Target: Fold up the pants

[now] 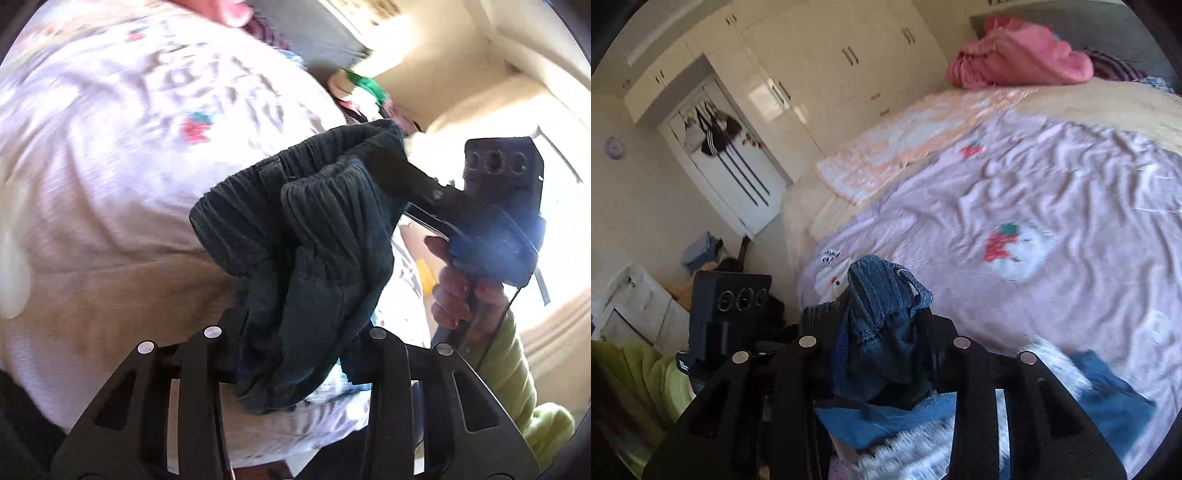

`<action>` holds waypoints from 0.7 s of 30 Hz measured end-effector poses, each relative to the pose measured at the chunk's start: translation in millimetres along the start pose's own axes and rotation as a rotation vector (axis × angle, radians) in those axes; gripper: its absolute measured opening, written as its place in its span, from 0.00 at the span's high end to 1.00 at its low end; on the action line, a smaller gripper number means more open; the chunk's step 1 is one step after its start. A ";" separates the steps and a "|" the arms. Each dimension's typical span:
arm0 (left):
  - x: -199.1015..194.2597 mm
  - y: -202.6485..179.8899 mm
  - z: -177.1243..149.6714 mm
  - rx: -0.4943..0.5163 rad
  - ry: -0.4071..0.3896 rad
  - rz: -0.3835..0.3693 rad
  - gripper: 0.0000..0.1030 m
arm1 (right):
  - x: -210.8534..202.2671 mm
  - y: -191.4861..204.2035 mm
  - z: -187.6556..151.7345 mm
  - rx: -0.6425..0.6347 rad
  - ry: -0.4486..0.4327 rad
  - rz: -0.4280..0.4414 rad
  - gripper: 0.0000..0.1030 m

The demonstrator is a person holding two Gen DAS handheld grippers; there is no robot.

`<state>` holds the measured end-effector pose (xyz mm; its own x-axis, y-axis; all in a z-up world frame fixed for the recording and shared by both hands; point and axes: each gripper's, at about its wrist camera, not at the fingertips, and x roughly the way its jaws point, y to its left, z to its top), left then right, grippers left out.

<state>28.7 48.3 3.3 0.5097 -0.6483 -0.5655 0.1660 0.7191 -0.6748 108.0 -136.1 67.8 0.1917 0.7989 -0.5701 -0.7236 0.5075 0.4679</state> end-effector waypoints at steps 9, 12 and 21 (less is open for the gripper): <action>38.3 -47.5 -24.8 0.140 0.051 0.075 0.62 | -43.9 -35.1 -48.8 0.039 -0.043 -0.037 0.64; 35.7 -56.7 -27.7 0.157 0.031 0.047 0.54 | -58.4 -44.6 -59.7 0.088 -0.085 -0.031 0.47; 59.7 -87.8 -51.1 0.293 0.106 -0.033 0.52 | -93.7 -60.2 -101.5 0.260 -0.107 -0.133 0.25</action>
<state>1.4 -66.3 4.5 0.4117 -0.6841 -0.6021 0.4251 0.7285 -0.5372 66.3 -274.3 24.5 0.3520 0.7423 -0.5701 -0.4958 0.6645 0.5591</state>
